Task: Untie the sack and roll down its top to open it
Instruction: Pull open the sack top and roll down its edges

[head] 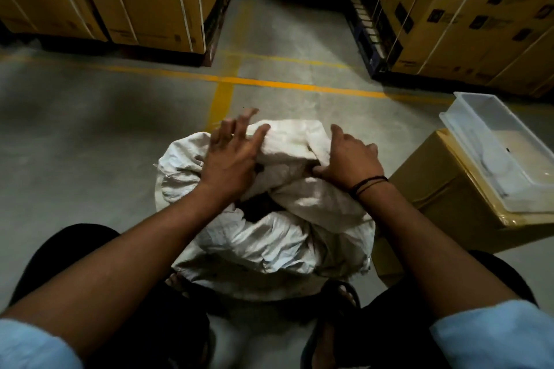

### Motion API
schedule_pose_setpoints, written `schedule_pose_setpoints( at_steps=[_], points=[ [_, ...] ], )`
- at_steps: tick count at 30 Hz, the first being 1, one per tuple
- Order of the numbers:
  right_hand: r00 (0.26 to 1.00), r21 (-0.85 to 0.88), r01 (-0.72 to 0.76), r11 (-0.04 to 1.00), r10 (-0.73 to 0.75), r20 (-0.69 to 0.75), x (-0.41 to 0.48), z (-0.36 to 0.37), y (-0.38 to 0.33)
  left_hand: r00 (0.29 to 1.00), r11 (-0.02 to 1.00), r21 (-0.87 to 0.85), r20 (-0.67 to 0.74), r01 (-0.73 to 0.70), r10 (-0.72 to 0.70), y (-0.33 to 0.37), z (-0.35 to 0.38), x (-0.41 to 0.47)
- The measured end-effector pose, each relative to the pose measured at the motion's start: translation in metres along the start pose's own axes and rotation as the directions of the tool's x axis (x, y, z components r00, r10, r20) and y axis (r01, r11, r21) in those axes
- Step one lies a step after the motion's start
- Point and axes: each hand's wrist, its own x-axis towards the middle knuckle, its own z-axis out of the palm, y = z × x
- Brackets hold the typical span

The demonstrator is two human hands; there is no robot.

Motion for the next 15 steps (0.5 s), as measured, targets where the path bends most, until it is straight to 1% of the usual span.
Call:
schedule_pose_setpoints(
  at_steps=[2, 4, 5, 6, 7, 8, 9, 10, 11, 13, 15],
  points=[
    [0.992, 0.022, 0.065, 0.998, -0.062, -0.112, 0.000, -0.002, 0.008, 0.991, 0.992, 0.024, 0.054, 0.124, -0.125, -0.012, -0.001, 0.007],
    [0.957, 0.012, 0.190, 0.982, -0.183, -0.226, 0.001, -0.004, 0.014, 0.961, 0.977, 0.067, 0.178, 0.204, -0.213, -0.021, -0.006, 0.014],
    [0.935, 0.015, 0.262, 0.965, -0.250, -0.250, 0.002, -0.003, 0.015, 0.940, 0.973, 0.089, 0.254, 0.211, -0.227, -0.025, -0.008, 0.018],
    [0.916, 0.050, 0.334, 0.941, -0.312, -0.254, 0.003, -0.001, 0.016, 0.927, 0.978, 0.108, 0.313, 0.181, -0.206, -0.029, -0.008, 0.019],
    [0.901, 0.120, 0.394, 0.911, -0.358, -0.245, 0.002, 0.002, 0.017, 0.920, 0.988, 0.106, 0.364, 0.115, -0.146, -0.033, -0.006, 0.020],
    [0.892, 0.214, 0.438, 0.873, -0.392, -0.227, 0.001, 0.004, 0.017, 0.912, 0.998, 0.065, 0.407, 0.026, -0.050, -0.037, -0.004, 0.019],
    [0.886, 0.312, 0.462, 0.830, -0.417, -0.202, 0.000, 0.005, 0.017, 0.901, 0.997, -0.018, 0.428, -0.076, 0.076, -0.039, -0.004, 0.018],
    [0.882, 0.396, 0.470, 0.789, -0.441, -0.167, -0.002, 0.004, 0.016, 0.884, 0.977, -0.135, 0.418, -0.165, 0.207, -0.038, -0.005, 0.016],
    [0.876, 0.458, 0.469, 0.755, -0.466, -0.129, -0.005, 0.002, 0.014, 0.870, 0.943, -0.251, 0.388, -0.219, 0.305, -0.035, -0.007, 0.015],
    [0.865, 0.554, 0.445, 0.704, -0.497, -0.063, -0.008, -0.005, 0.010, 0.857, 0.877, -0.422, 0.339, -0.229, 0.387, -0.025, -0.010, 0.015],
    [0.868, 0.660, 0.366, 0.656, -0.497, 0.013, -0.007, -0.010, 0.008, 0.850, 0.829, -0.532, 0.346, -0.171, 0.397, -0.015, -0.014, 0.019]
  ],
)
